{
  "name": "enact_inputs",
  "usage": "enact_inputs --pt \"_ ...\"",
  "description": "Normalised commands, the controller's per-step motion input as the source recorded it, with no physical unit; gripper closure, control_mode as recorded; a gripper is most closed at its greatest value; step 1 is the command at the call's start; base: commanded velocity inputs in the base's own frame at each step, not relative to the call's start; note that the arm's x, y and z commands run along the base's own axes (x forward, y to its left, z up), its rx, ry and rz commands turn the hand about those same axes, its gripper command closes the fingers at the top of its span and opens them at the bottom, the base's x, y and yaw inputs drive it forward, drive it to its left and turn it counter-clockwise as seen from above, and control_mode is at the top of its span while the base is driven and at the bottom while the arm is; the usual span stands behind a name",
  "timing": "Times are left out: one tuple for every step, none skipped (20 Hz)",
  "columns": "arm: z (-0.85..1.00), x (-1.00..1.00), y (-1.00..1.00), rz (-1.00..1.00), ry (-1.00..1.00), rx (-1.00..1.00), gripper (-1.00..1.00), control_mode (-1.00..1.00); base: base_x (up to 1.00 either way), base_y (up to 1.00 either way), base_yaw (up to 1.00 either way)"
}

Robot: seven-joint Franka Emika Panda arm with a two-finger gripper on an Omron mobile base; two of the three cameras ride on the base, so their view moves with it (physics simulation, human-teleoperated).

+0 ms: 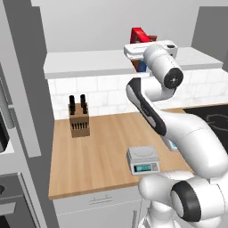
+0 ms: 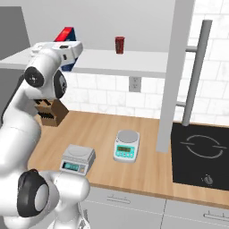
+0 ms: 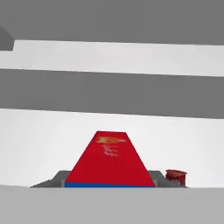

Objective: Pick the boxed food and place it on the digital scale for weighing, and close the cabinet.

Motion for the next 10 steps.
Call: enact_inputs --pt "0.11 -0.82 0.00 -0.01 -0.04 0.05 1.00 -1.00 0.00 0.00 0.00" --pt "0.14 -0.89 0.00 -0.01 -0.01 0.05 1.00 -1.00 0.00 0.00 0.00" --pt "0.12 -0.99 0.00 -0.01 0.00 0.04 1.00 -1.00 0.00 0.00 0.00" --pt "0.08 -1.00 0.00 -0.02 0.00 0.00 1.00 -1.00 0.00 0.00 0.00" --pt "0.10 -1.00 -0.04 0.00 0.01 0.00 1.00 -1.00 0.00 0.00 0.00" --pt "0.11 -1.00 -0.10 0.00 0.07 0.00 1.00 -1.00 0.00 0.00 0.00" --pt "0.19 -1.00 -0.12 0.00 0.10 0.00 1.00 -1.00 0.00 0.00 0.00" --pt "0.16 -1.00 -0.17 0.00 0.17 0.00 1.00 -1.00 0.00 0.00 0.00" --pt "0.09 -1.00 -0.23 0.00 0.20 0.00 1.00 -1.00 0.00 0.00 0.00" --pt "0.00 -1.00 -0.26 0.00 0.21 0.00 1.00 -1.00 0.00 0.00 0.00"
